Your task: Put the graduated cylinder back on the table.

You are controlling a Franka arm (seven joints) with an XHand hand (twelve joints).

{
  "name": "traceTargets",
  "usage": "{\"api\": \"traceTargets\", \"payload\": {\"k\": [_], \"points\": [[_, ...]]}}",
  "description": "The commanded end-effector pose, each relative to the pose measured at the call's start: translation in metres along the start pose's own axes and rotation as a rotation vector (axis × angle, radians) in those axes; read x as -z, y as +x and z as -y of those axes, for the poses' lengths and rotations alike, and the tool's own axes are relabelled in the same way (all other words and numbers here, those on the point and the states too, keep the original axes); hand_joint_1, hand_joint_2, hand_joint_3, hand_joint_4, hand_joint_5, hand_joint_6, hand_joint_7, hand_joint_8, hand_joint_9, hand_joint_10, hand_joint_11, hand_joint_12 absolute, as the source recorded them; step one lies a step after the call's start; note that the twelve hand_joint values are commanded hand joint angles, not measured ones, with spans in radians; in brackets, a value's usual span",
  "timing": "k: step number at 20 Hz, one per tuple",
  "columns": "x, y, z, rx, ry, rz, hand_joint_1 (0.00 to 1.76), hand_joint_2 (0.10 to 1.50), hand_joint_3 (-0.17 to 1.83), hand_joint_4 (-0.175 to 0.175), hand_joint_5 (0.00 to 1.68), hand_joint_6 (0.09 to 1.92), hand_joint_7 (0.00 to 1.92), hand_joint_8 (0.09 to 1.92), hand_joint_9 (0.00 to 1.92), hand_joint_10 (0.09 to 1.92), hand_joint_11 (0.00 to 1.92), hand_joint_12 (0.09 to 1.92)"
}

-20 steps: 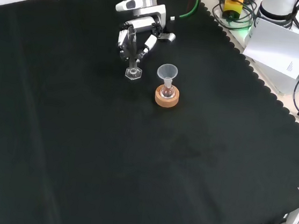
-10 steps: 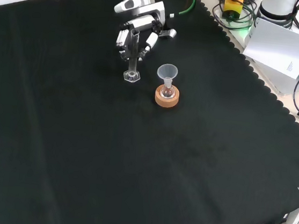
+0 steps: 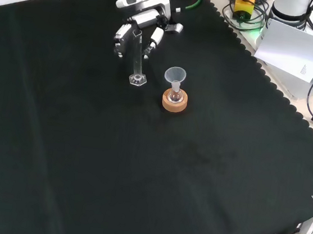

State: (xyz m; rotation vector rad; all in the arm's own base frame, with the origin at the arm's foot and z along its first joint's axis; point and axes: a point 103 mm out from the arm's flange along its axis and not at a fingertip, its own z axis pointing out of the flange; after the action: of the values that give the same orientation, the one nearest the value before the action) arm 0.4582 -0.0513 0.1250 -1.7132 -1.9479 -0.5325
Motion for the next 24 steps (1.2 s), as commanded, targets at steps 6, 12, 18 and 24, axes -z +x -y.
{"api": "traceTargets", "payload": {"k": [6,12,18,24], "points": [[0.050,0.017,-0.003,0.008,-0.025,0.025,0.90,0.97,-0.17,-0.085,0.31,0.23,0.09,0.71,0.61,0.09,0.19,1.36],[0.082,0.040,0.009,0.061,-0.063,0.053,0.88,0.96,-0.17,-0.084,0.31,0.17,0.07,0.71,0.58,0.09,0.16,1.37],[0.105,0.063,0.026,0.106,-0.089,0.071,0.87,0.95,-0.17,-0.083,0.31,0.16,0.06,0.71,0.58,0.09,0.15,1.38],[0.130,0.080,0.044,0.130,-0.106,0.118,0.85,0.95,-0.17,-0.082,0.32,0.14,0.06,0.71,0.57,0.09,0.15,1.39]]}}
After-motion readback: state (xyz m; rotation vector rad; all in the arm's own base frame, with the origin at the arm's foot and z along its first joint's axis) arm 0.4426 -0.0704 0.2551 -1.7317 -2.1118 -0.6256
